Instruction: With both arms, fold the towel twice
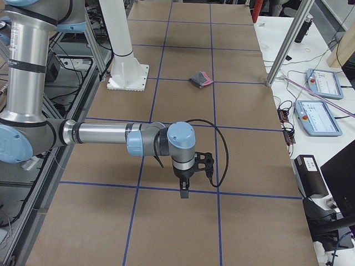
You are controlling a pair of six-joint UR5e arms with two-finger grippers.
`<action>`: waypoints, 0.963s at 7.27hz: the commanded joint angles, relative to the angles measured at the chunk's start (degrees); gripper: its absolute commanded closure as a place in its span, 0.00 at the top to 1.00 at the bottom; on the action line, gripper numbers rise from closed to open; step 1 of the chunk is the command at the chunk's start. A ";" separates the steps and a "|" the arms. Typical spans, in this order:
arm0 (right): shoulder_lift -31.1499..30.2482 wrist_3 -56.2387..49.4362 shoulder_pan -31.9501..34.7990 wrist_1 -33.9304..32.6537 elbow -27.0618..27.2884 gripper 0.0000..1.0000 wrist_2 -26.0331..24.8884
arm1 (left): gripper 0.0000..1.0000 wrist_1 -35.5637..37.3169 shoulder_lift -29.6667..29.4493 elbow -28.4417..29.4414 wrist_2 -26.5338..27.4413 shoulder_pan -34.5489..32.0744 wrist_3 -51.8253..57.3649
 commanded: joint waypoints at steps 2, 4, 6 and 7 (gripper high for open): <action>0.00 0.00 0.00 0.00 -0.17 1.00 -0.07 | 1.00 0.00 0.00 -0.18 -0.09 0.00 -0.07; 0.00 0.00 0.00 0.00 -0.17 1.00 0.02 | 1.00 0.00 0.00 -0.18 -0.09 0.00 -0.07; 0.00 0.00 0.00 0.00 -0.17 1.00 0.54 | 1.00 0.09 0.00 -0.09 -0.09 0.00 0.01; 0.00 0.00 0.00 0.00 -0.17 1.00 0.72 | 1.00 0.09 0.00 -0.18 -0.09 0.00 -0.07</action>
